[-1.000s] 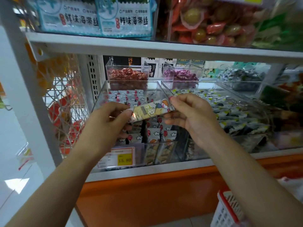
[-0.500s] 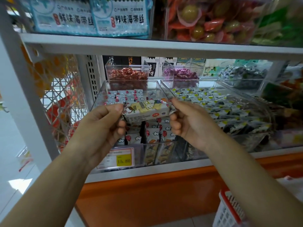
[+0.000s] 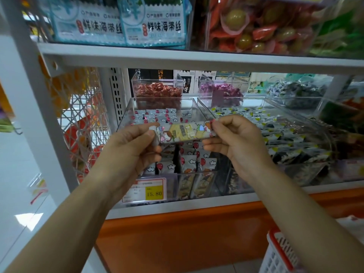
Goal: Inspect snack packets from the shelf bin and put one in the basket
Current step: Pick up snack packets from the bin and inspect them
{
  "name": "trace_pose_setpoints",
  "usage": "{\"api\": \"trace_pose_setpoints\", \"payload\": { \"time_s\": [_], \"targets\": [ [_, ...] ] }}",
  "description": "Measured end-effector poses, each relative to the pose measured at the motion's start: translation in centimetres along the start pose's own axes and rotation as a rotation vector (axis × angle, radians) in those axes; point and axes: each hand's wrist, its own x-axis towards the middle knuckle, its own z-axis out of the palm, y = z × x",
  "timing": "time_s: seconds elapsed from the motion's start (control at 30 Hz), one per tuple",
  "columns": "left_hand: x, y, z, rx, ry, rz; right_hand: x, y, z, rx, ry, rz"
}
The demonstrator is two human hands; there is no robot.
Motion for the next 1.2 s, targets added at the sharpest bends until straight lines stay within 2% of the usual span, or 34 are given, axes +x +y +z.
{"api": "trace_pose_setpoints", "payload": {
  "time_s": [0.17, 0.3, 0.5, 0.67, 0.9, 1.1, 1.2],
  "targets": [
    [-0.4, 0.1, -0.2, 0.236, -0.028, 0.032, 0.1, 0.2, 0.1, -0.078, -0.024, 0.042],
    [-0.4, 0.0, -0.5, 0.277, -0.009, 0.055, 0.2, 0.0, 0.1, -0.052, -0.044, 0.101],
    [-0.6, -0.2, -0.5, 0.439, -0.040, 0.132, -0.4, 0.3, 0.6, -0.289, -0.096, -0.011],
    [-0.9, 0.0, -0.4, 0.545, -0.050, 0.198, -0.3, -0.2, 0.6, -0.256, -0.057, -0.001],
    [-0.7, -0.1, 0.0, 0.709, -0.058, 0.269, -0.4, -0.1, 0.7, -0.461, 0.044, -0.130],
    [-0.6, -0.1, 0.1, 0.714, 0.010, 0.247, -0.8, 0.1, 1.6, -0.576, -0.044, -0.232],
    [-0.5, 0.5, -0.4, 0.717, -0.019, 0.237, -0.8, 0.1, 1.6, -0.575, -0.084, -0.233]
  ]
}}
